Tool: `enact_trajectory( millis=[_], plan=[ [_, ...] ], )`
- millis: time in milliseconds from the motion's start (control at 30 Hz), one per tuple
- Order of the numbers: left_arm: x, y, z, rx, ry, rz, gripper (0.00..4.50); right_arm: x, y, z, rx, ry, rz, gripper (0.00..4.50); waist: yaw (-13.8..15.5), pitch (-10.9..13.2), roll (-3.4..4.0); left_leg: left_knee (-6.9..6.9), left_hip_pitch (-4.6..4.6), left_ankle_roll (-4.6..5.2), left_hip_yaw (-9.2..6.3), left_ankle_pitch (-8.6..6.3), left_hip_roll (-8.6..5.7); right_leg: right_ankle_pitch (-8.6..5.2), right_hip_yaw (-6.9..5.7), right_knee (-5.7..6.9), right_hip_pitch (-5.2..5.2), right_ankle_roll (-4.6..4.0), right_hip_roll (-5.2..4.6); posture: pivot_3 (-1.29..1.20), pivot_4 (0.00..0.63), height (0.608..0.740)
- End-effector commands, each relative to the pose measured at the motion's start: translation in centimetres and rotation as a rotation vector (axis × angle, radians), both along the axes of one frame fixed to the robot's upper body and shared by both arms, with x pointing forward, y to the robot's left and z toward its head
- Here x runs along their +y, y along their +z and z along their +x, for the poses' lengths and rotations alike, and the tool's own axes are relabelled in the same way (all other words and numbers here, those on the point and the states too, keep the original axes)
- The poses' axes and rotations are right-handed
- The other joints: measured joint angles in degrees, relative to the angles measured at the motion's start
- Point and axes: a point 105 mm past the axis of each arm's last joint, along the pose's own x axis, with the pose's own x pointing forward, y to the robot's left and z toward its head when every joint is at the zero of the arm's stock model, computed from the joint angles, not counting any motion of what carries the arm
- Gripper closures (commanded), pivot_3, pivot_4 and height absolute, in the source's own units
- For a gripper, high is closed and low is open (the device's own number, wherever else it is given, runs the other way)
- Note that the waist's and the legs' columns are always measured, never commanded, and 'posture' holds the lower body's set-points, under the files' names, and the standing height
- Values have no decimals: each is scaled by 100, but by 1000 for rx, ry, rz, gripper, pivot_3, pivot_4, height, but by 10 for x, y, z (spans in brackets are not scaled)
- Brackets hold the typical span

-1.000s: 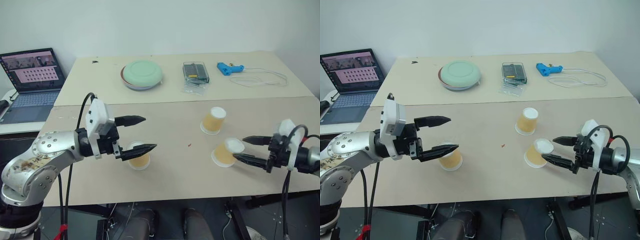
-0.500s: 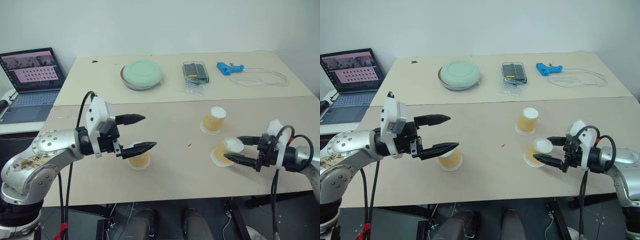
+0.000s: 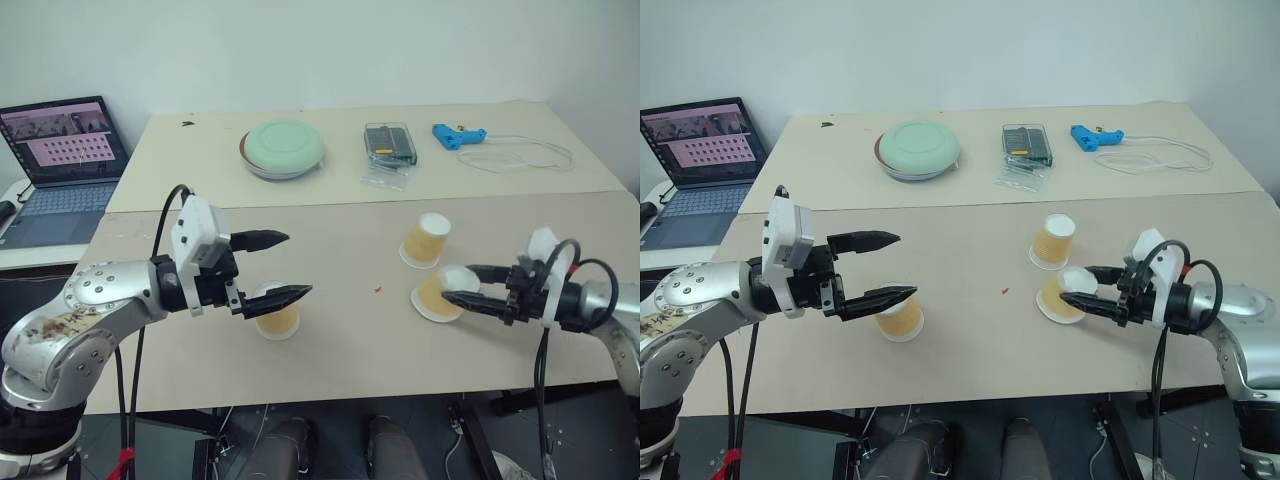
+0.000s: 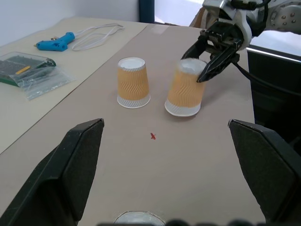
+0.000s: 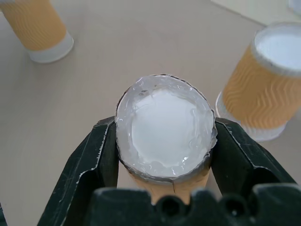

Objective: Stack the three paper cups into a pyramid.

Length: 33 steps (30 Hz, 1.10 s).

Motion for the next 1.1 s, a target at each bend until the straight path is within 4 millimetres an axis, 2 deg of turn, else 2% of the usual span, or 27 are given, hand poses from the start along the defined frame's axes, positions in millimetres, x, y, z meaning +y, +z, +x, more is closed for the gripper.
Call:
enact_trajectory(
  millis=[33,100,200,300,400,500,633,733,900,1100],
  plan=[
    [12,9,2,-59,42,24,0,19,47,-14,-126,123,50,2048,16,1,-3,0,0,0,-1,0,5,0,-3,-2,1,0,0,0,150,740],
    [15,9,3,-61,47,27,0,26,55,-15,-142,158,64,2048,21,2,-6,0,0,0,-1,0,7,0,-6,-4,1,-1,10,0,150,740],
    [21,9,4,-69,70,34,0,46,64,-13,-154,245,82,2048,24,3,-9,0,-5,0,2,0,6,3,-4,-10,0,-2,20,0,150,740],
    [29,13,7,-83,112,29,0,79,48,6,-123,330,6,2048,-35,5,-17,0,-2,-1,8,0,9,9,0,-8,-6,-8,23,0,150,740],
    [30,14,7,-86,119,26,0,95,34,25,-89,360,-48,2048,-65,7,-29,0,3,-16,11,0,27,20,-6,-6,-7,-20,19,0,150,740],
    [29,13,5,-82,119,29,0,103,22,41,-56,368,-88,2048,-43,8,-29,0,-3,-21,11,3,24,44,-11,-3,-16,-60,33,0,150,740],
    [29,11,1,-78,121,30,0,113,6,64,-19,361,-142,2048,-46,10,-33,1,-6,-20,11,3,19,51,-9,-9,-19,-63,36,0,150,740],
    [29,11,1,-74,129,28,0,121,2,74,-8,371,-150,2048,-59,11,-34,1,-5,-23,11,3,22,56,-8,-6,-22,-68,43,0,150,740],
    [29,11,0,-74,135,30,0,134,-3,72,0,436,-170,2048,-72,11,-34,1,-3,-37,9,1,30,64,-4,-4,-25,-80,60,0,150,740],
    [29,12,0,-75,137,32,0,139,-9,69,2,461,-184,2048,-117,11,-34,1,3,-46,9,1,35,69,0,-1,-25,-86,72,0,150,740]
  ],
)
